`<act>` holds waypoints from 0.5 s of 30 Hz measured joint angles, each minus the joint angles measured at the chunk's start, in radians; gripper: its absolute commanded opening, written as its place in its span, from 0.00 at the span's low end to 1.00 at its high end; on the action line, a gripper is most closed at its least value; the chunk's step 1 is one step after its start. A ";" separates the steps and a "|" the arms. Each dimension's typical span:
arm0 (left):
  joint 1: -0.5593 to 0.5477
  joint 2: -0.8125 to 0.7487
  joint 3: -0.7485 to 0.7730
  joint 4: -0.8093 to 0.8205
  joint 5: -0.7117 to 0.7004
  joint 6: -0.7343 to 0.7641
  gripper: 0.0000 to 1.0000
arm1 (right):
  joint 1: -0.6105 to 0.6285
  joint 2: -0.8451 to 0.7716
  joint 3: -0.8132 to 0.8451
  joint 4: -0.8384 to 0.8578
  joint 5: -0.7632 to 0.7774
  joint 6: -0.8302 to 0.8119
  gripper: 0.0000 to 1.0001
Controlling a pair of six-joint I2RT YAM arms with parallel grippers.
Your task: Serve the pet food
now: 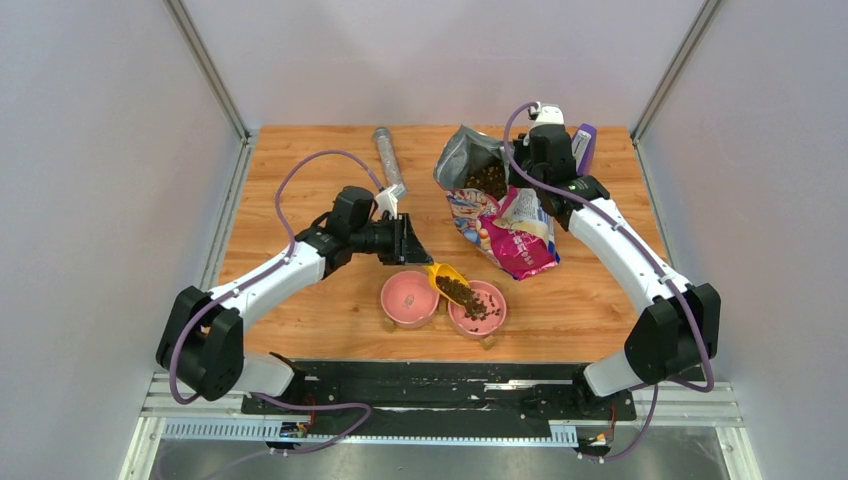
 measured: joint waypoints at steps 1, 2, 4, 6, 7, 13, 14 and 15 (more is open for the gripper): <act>-0.009 -0.001 0.014 -0.023 -0.015 0.014 0.00 | 0.000 0.000 0.000 0.000 0.000 0.002 0.00; -0.016 -0.002 0.029 -0.045 -0.027 0.029 0.00 | 0.000 0.000 -0.001 0.000 0.000 0.003 0.00; -0.032 -0.003 0.056 -0.087 -0.052 0.058 0.00 | 0.000 0.000 -0.002 0.000 0.000 0.007 0.00; -0.050 -0.003 0.083 -0.124 -0.077 0.087 0.00 | 0.000 0.000 -0.002 0.000 0.000 0.012 0.00; -0.060 -0.003 0.097 -0.144 -0.090 0.102 0.00 | 0.000 0.000 -0.002 0.000 0.000 0.014 0.00; -0.114 -0.002 0.161 -0.225 -0.152 0.183 0.00 | 0.000 -0.001 -0.002 -0.001 0.000 0.018 0.00; -0.123 0.000 0.176 -0.245 -0.163 0.202 0.00 | 0.000 -0.001 -0.002 -0.001 0.000 0.018 0.00; -0.129 0.003 0.192 -0.260 -0.174 0.217 0.00 | 0.000 -0.001 -0.002 -0.001 0.000 0.018 0.00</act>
